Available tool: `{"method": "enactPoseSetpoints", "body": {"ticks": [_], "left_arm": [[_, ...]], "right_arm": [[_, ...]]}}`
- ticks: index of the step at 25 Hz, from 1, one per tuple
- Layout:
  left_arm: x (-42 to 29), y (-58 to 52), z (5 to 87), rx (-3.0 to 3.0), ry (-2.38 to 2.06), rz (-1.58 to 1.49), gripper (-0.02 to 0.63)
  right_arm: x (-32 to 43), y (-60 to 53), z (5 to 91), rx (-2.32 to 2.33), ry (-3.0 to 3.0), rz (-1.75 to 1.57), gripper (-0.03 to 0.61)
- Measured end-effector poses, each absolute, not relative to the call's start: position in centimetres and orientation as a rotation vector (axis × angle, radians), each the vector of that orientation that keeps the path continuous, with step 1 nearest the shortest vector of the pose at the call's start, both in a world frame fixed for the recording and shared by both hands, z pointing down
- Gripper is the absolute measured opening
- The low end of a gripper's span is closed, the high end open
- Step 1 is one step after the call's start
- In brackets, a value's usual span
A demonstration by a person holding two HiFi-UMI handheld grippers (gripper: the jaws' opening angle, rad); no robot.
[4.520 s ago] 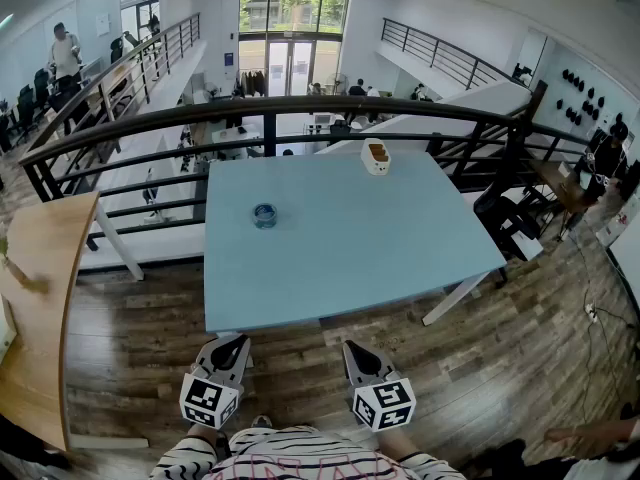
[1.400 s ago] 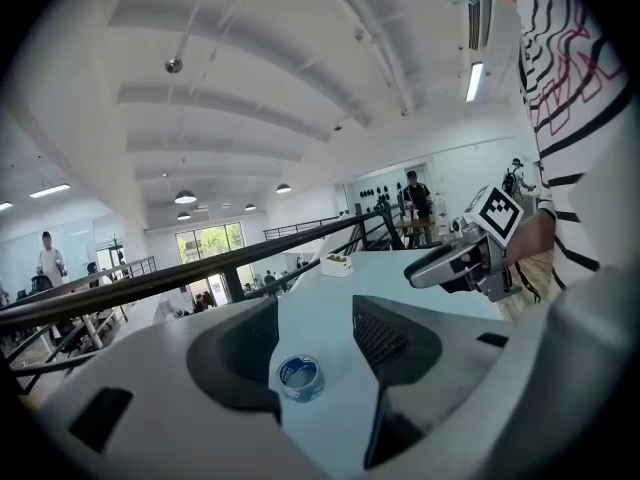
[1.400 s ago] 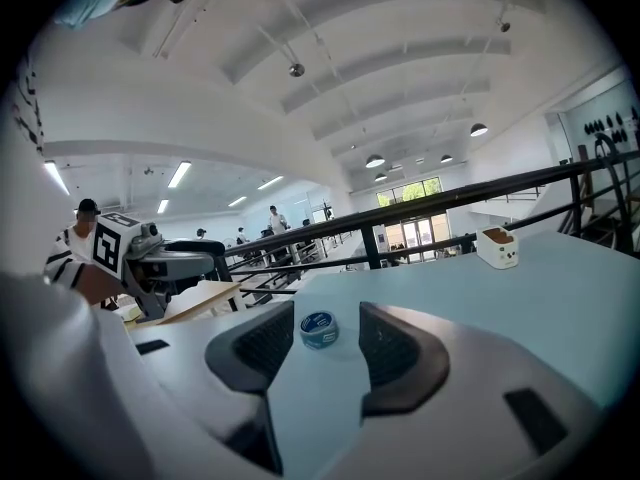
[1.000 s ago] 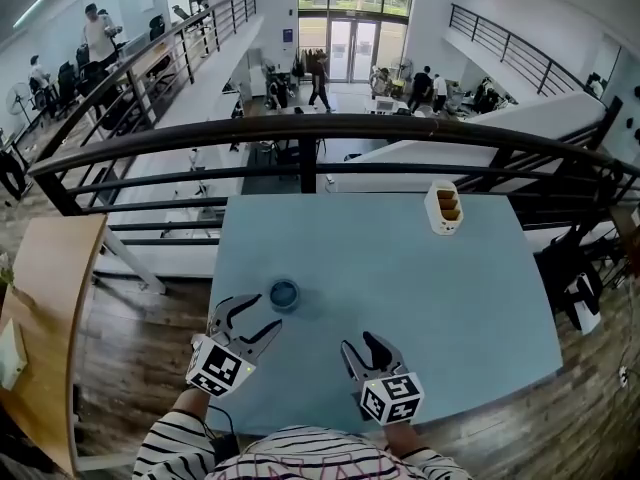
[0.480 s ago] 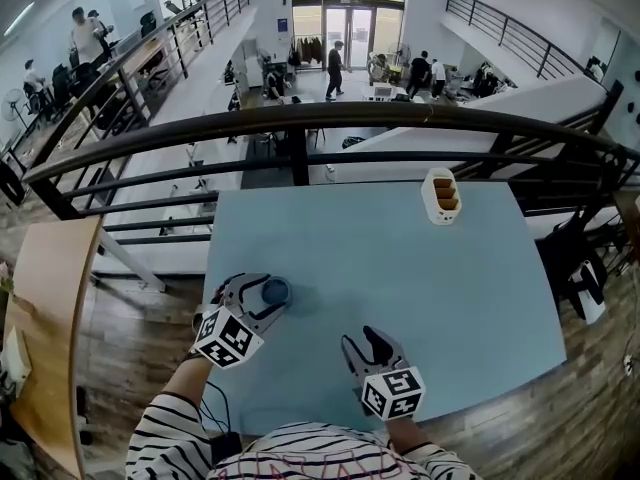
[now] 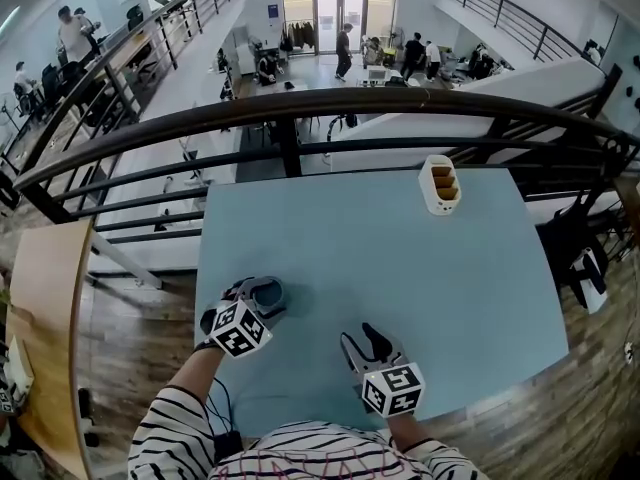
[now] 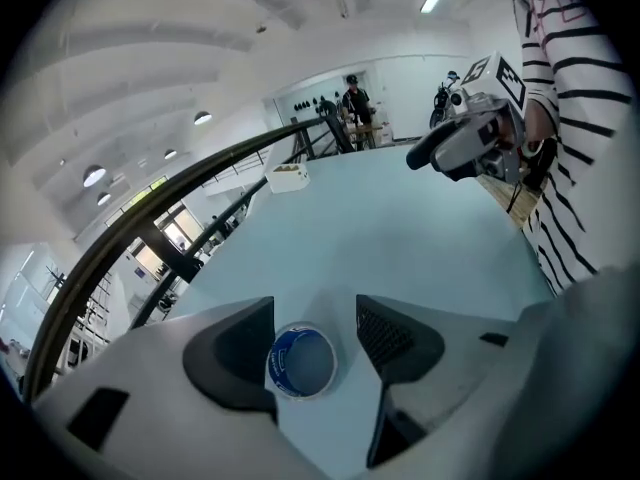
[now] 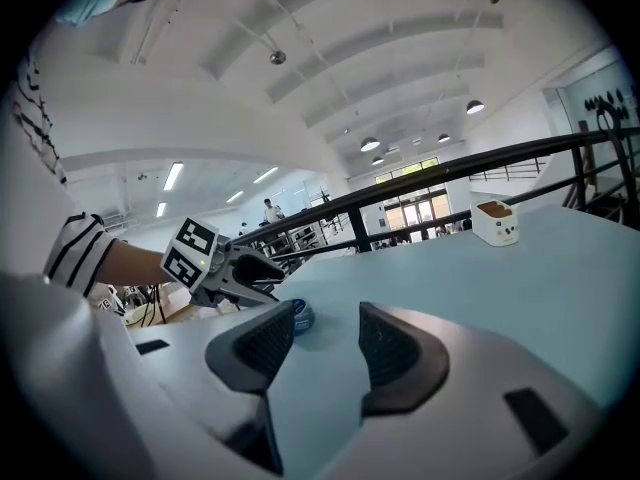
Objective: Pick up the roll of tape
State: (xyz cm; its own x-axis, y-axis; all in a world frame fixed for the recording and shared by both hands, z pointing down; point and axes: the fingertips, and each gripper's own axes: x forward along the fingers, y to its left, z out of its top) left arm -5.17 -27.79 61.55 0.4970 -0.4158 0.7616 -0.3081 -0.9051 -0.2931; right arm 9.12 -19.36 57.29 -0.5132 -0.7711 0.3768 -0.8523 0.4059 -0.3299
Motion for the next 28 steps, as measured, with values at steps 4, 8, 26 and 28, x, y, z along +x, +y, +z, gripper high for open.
{"method": "enactPoseSetpoints", "body": {"ticks": [4, 8, 26, 28], "left_arm": [[-5.3, -28.5, 64.8, -2.618, 0.609, -1.481, 0.235], [-5.9, -28.9, 67.7, -2.626, 0.58, -1.588, 0.235], [-7.4, -28.2, 73.0, -2.422, 0.27, -1.878, 0.184], [-7.5, -28.0, 73.3, -2.384, 0.22, -1.895, 0.164]], "right_arm": [[9.0, -20.3, 58.0, 1.432, -2.49, 0.748, 0.198], [8.7, -21.2, 58.6, 1.405, -2.492, 0.751, 0.196], [8.0, -22.9, 60.6, 1.367, -2.48, 0.832, 0.196], [8.0, -22.8, 60.7, 1.368, -2.479, 0.833, 0.196]]}}
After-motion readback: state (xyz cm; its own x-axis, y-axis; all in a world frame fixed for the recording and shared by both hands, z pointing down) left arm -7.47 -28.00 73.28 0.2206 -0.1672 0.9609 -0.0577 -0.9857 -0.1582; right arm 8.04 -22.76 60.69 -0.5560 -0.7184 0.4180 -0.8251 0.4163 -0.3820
